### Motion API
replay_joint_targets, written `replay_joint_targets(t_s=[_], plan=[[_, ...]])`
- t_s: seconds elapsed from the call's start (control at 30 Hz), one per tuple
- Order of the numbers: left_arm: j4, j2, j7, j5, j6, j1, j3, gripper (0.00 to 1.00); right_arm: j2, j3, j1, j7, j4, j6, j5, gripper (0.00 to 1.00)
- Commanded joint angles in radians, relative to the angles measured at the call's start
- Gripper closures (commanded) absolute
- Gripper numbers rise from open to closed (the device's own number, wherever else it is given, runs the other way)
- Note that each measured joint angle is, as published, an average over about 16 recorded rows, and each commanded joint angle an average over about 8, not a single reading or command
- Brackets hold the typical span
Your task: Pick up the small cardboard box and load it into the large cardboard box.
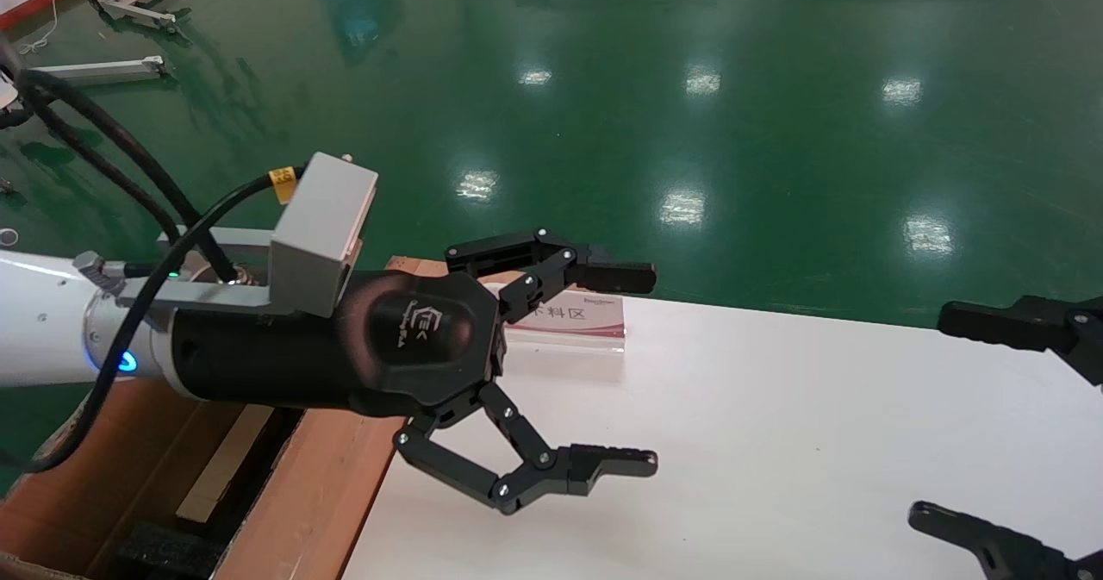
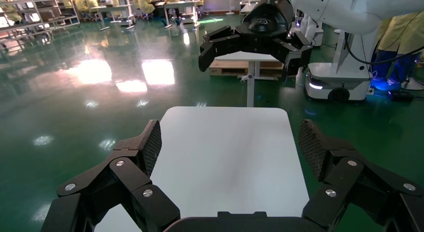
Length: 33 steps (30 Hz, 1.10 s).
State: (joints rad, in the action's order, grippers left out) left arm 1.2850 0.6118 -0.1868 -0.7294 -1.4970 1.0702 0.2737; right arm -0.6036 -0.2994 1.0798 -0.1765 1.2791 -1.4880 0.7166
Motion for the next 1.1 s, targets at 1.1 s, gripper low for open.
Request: replay_joint_targets(t_s=[1.1], plan=[[-0.001, -0.001, -0.001, -0.001, 0.002, 0.005, 0.007, 0.0, 0.0, 0.0, 0.0, 0.0, 0.0, 0.0, 0.0, 0.0]])
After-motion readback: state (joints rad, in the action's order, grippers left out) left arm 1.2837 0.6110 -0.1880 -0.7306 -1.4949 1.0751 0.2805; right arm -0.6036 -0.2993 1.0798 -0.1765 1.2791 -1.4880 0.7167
